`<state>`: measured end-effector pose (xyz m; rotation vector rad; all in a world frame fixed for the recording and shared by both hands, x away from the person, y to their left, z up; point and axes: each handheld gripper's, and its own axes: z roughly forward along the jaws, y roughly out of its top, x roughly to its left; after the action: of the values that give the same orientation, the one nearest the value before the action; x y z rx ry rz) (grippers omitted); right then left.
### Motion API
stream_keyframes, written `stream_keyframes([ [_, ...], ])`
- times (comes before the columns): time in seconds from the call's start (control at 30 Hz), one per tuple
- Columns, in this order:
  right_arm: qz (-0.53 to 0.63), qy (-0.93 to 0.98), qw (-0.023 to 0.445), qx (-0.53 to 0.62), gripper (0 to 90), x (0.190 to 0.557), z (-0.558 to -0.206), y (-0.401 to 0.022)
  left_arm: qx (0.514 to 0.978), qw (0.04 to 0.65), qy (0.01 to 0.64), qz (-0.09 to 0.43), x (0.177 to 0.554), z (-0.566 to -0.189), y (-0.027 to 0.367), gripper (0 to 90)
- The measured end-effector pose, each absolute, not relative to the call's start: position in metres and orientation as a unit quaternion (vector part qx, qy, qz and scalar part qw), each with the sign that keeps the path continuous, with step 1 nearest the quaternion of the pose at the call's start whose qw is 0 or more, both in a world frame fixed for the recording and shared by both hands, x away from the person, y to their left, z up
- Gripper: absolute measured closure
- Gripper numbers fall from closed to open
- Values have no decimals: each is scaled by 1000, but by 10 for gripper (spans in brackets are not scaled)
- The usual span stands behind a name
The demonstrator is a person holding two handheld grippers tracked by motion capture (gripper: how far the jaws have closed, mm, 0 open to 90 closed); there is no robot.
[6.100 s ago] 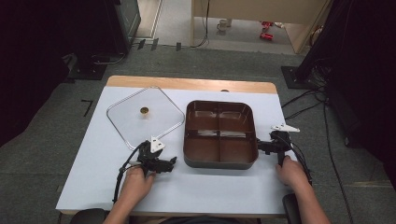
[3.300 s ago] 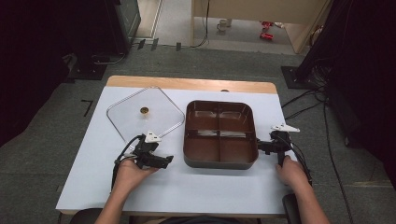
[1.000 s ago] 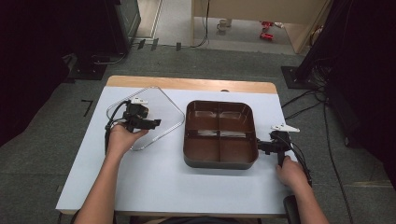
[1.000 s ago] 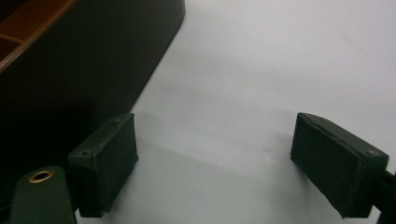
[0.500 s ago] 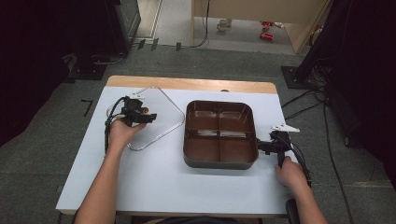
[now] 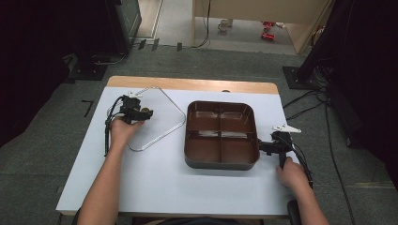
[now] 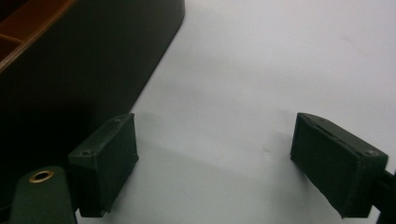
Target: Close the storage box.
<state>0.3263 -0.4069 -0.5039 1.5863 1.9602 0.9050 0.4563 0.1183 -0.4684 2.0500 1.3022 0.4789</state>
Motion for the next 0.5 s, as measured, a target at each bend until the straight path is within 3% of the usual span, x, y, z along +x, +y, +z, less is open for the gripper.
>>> stream_keyframes([
  [0.5,329,712,229,576,144,326,-504,-407,783,330,491,190,456,-479,117,570],
])
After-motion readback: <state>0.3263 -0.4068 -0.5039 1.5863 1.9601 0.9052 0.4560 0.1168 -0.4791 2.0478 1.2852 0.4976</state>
